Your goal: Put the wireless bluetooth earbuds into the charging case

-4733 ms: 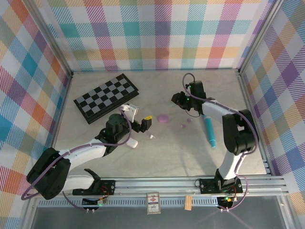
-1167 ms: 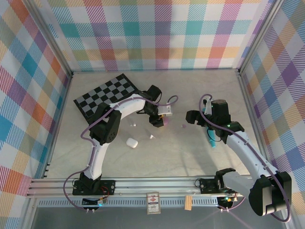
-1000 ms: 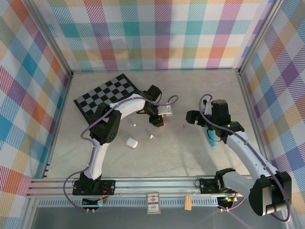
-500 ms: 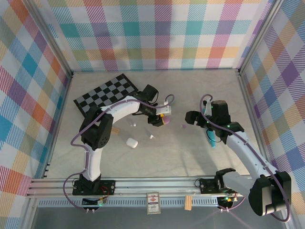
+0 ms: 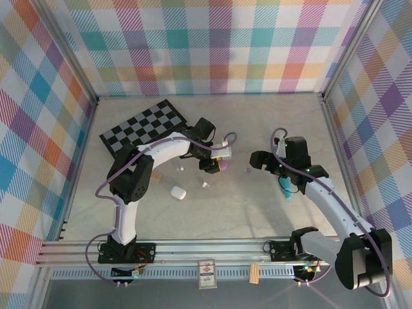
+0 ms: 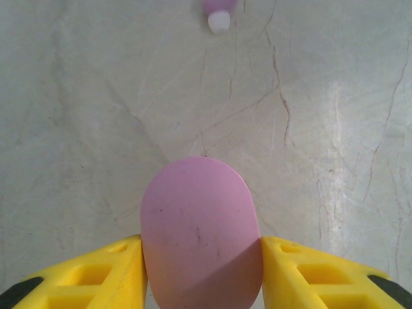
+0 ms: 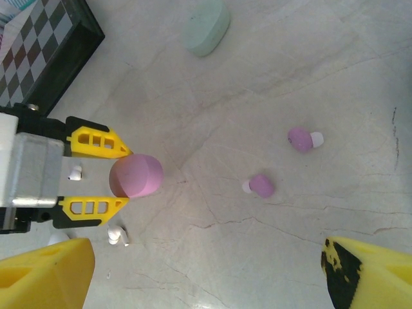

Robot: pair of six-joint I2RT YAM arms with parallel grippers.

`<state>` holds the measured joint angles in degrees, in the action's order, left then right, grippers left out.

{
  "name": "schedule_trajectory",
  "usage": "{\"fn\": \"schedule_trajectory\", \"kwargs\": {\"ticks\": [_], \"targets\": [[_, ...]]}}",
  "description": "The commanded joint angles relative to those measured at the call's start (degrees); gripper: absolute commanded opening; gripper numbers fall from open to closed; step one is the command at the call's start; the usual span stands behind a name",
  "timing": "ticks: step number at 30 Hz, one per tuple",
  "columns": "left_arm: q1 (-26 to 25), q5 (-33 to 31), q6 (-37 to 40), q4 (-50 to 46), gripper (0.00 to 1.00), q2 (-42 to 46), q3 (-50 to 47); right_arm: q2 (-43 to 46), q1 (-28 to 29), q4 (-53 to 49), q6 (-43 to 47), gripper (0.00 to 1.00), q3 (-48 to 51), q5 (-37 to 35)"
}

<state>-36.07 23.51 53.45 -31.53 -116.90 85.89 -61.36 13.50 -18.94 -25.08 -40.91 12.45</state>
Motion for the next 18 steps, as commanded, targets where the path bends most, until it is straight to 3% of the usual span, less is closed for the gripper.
{"fn": "schedule_trajectory", "kwargs": {"ticks": [1,13,18], "targets": [[-1.01,-3.14,0.80,-2.02,0.46,-1.92,-0.77,-0.75,-0.27,1.21,-0.60,0.91,0.52,0.91],[-1.12,-1.82,-0.70,-1.28,0.57,-4.84,0.12,-1.13,-0.40,1.28,-0.15,0.91,0.83,0.56],[-1.17,-0.77,-0.91,-0.90,0.44,-4.66,0.04,-0.81,-0.49,1.09,-0.05,0.91,0.91,0.56]]}}
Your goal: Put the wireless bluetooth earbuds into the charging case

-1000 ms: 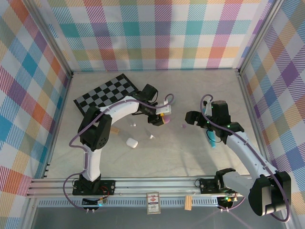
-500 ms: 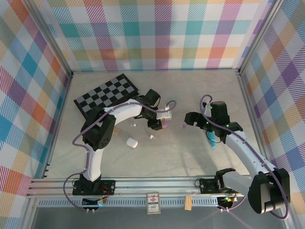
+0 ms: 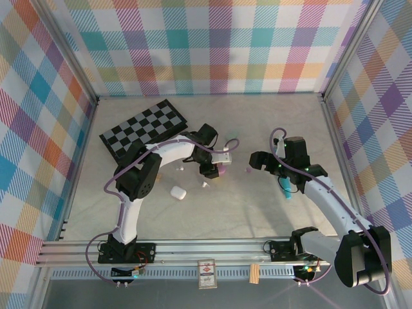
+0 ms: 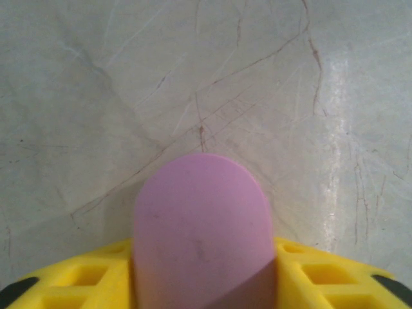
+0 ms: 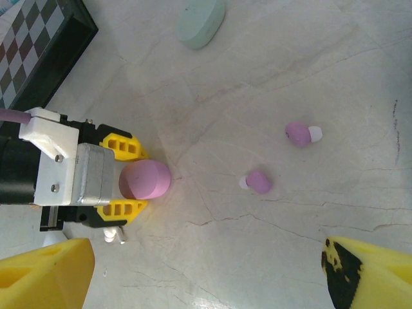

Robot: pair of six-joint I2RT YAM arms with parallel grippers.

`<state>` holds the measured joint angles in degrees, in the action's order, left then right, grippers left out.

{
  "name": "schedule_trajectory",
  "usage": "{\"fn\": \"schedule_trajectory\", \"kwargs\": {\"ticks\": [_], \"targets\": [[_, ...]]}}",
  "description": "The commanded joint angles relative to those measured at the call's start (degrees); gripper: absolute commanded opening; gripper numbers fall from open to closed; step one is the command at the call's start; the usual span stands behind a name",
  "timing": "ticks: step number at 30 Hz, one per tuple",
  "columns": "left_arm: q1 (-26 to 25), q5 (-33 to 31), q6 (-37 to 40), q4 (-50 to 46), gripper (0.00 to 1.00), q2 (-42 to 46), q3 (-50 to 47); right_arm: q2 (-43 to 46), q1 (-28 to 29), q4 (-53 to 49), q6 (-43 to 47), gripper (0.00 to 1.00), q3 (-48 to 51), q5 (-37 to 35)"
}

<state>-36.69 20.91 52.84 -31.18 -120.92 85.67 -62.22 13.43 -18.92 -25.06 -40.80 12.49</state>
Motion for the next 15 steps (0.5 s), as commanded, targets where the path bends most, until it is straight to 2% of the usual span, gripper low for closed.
{"fn": "schedule_trajectory", "kwargs": {"ticks": [1,7,15], "targets": [[-0.58,2.03,-0.29,-1.13,0.43,-0.44,0.08,0.12,-0.43,0.86,-0.02,0.91,0.72,0.51],[-0.49,3.49,-0.97,2.05,0.40,3.70,-3.41,1.35,-0.68,1.24,-2.10,0.90,1.11,2.69],[-0.49,7.44,-5.12,11.67,0.40,14.31,-12.46,4.64,-1.32,3.20,-7.60,0.91,2.23,13.32]]}}
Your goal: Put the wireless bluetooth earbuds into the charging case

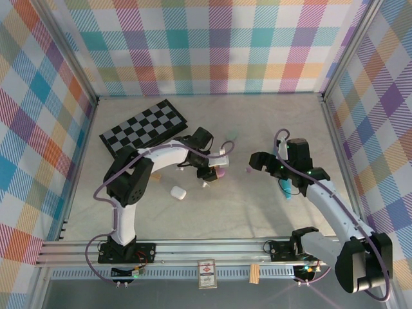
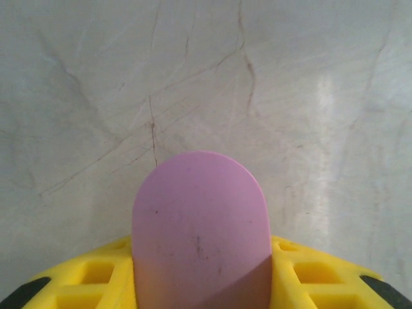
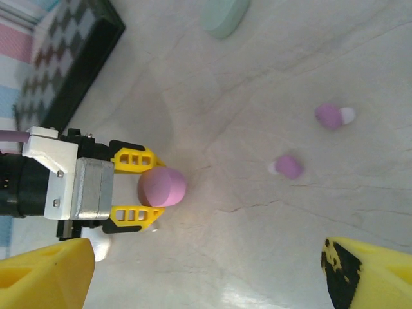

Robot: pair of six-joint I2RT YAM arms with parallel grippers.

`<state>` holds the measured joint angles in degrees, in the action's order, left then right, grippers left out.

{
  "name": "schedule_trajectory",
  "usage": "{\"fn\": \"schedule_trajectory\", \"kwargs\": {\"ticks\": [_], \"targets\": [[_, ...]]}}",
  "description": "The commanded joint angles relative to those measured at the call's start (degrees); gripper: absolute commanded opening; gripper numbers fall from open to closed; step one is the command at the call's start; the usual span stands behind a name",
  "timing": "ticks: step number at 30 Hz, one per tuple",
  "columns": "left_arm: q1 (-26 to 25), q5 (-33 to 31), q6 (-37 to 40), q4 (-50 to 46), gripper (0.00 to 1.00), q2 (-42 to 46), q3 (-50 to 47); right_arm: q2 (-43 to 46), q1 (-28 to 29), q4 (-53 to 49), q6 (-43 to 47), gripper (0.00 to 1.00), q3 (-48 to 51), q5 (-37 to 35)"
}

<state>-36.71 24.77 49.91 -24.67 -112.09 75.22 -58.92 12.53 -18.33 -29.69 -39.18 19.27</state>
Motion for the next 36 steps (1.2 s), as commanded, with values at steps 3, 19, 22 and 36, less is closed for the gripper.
{"fn": "schedule_trajectory", "kwargs": {"ticks": [3,19,22,36], "targets": [[-0.47,4.51,-3.77,8.09,0.40,9.00,-4.63,1.07,-0.41,4.70,-5.64,0.91,1.10,12.25],[-0.58,10.10,-7.78,19.83,0.40,21.01,-14.31,-0.71,2.83,22.25,-22.74,0.87,4.18,26.52],[-0.56,10.56,-7.76,19.76,0.40,21.60,-14.37,-1.80,4.55,24.61,-24.04,0.87,3.72,26.16],[-0.64,13.12,-7.60,20.77,0.40,25.06,-15.63,-11.42,10.55,30.75,-27.61,0.76,0.62,24.77]]}}
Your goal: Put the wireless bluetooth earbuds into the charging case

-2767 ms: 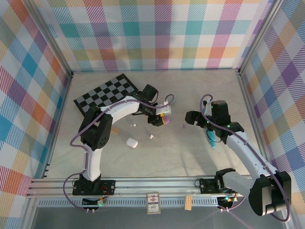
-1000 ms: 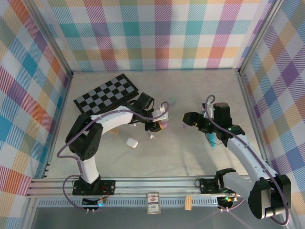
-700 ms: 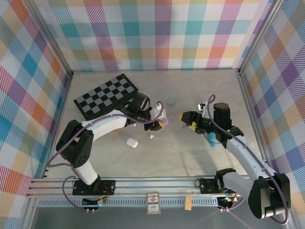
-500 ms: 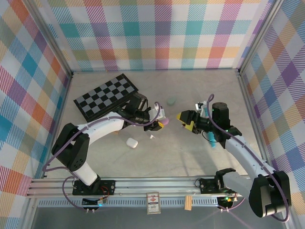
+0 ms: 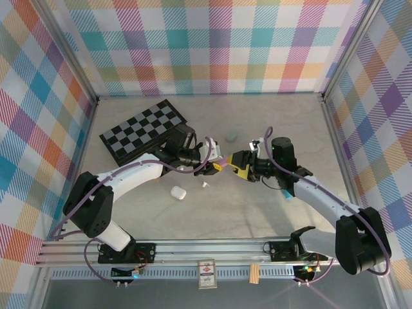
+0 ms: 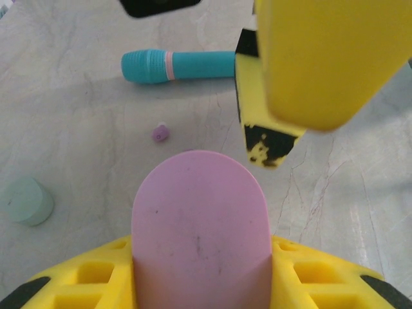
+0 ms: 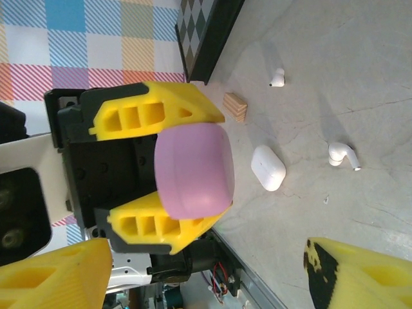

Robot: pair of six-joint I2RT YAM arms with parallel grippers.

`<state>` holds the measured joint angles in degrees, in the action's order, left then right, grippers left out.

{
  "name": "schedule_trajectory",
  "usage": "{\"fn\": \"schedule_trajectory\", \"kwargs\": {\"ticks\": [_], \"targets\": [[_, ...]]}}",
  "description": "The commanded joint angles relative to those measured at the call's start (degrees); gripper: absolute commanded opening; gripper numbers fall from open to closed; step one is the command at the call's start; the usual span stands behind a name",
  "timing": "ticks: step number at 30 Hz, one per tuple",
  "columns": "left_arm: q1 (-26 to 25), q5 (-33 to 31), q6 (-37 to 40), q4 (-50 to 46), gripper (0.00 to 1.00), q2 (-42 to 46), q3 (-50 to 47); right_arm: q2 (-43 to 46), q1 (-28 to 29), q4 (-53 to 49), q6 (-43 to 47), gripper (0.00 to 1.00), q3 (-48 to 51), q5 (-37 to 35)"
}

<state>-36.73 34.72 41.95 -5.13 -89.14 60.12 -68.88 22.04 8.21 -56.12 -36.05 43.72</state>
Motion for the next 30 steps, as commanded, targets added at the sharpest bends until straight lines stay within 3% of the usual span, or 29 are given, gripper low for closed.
{"fn": "schedule_trajectory", "kwargs": {"ticks": [1,7,14,16,17,20,23,30], "targets": [[-0.62,3.49,0.47,0.92,0.40,2.13,-0.46,-2.24,1.25,4.58,-1.20,0.74,-3.05,0.37],[-0.71,4.57,1.04,-0.51,0.41,3.13,-0.66,-6.07,2.22,5.70,-1.07,0.58,-4.92,0.57],[-0.71,5.06,1.50,-1.59,0.41,4.39,-1.59,-7.10,2.30,6.49,-0.95,0.22,-4.38,1.25],[-0.71,5.01,0.80,-0.38,0.44,4.69,-2.17,-6.39,2.28,6.55,-1.01,0.16,-3.84,1.00],[-0.67,5.01,-0.12,0.97,0.50,4.93,-2.72,-5.67,2.28,6.40,-1.00,0.14,-3.55,0.32],[-0.54,4.66,-4.24,8.46,0.69,6.48,-5.68,-3.47,1.86,6.71,-1.44,0.10,-2.45,-1.51],[0.76,5.78,-11.01,20.32,0.79,8.78,-10.78,-2.69,0.25,16.54,-7.86,0.09,0.41,1.14],[3.75,9.39,-25.75,46.93,0.83,12.40,-20.89,-1.71,-0.82,32.44,-19.64,0.07,2.84,5.92]]}}
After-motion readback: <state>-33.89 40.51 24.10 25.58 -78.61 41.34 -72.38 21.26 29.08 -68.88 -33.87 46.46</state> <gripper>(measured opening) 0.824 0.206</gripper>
